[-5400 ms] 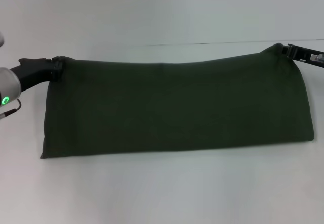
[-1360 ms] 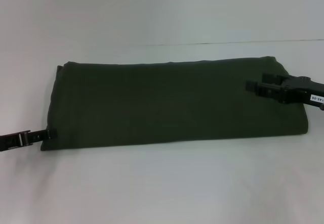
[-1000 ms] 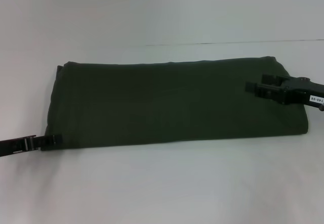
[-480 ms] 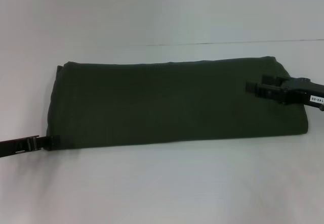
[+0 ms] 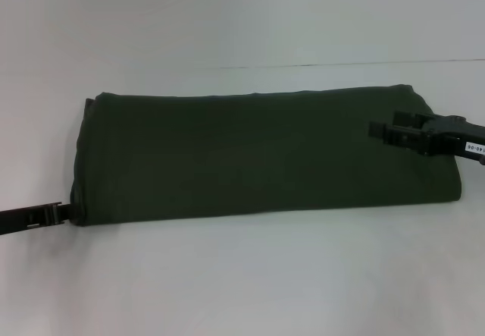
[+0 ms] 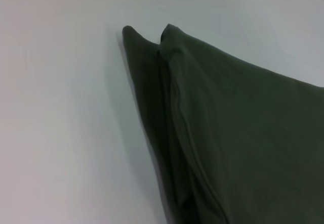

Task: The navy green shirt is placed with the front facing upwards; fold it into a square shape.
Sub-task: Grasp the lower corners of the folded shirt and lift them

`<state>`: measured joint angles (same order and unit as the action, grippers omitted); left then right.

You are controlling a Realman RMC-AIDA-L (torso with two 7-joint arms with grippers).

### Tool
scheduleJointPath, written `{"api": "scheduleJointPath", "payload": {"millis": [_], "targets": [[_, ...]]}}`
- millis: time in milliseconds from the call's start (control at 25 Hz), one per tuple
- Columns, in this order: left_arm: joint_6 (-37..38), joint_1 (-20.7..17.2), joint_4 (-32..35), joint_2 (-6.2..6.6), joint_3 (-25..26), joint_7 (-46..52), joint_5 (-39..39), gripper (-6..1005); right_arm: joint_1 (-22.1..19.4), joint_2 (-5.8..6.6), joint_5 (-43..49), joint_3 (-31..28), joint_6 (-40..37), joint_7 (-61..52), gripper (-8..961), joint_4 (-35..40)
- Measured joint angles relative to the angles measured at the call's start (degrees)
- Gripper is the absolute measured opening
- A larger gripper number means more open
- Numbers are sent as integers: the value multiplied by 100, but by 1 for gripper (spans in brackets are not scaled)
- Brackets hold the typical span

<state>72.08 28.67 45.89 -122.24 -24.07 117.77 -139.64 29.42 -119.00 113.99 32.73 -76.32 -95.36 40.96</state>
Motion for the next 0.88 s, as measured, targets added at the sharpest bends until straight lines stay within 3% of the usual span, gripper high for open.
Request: {"api": "scheduleJointPath", "payload": {"millis": [160,880], "targets": [[-2,-2,19,-2,-4,0,2,27,-4,0,0,-31,-5,0,777,0],[61,-73,224,5,23,-38,4,6,-137,1,-45,-92,-30,-70,777,44]]}}
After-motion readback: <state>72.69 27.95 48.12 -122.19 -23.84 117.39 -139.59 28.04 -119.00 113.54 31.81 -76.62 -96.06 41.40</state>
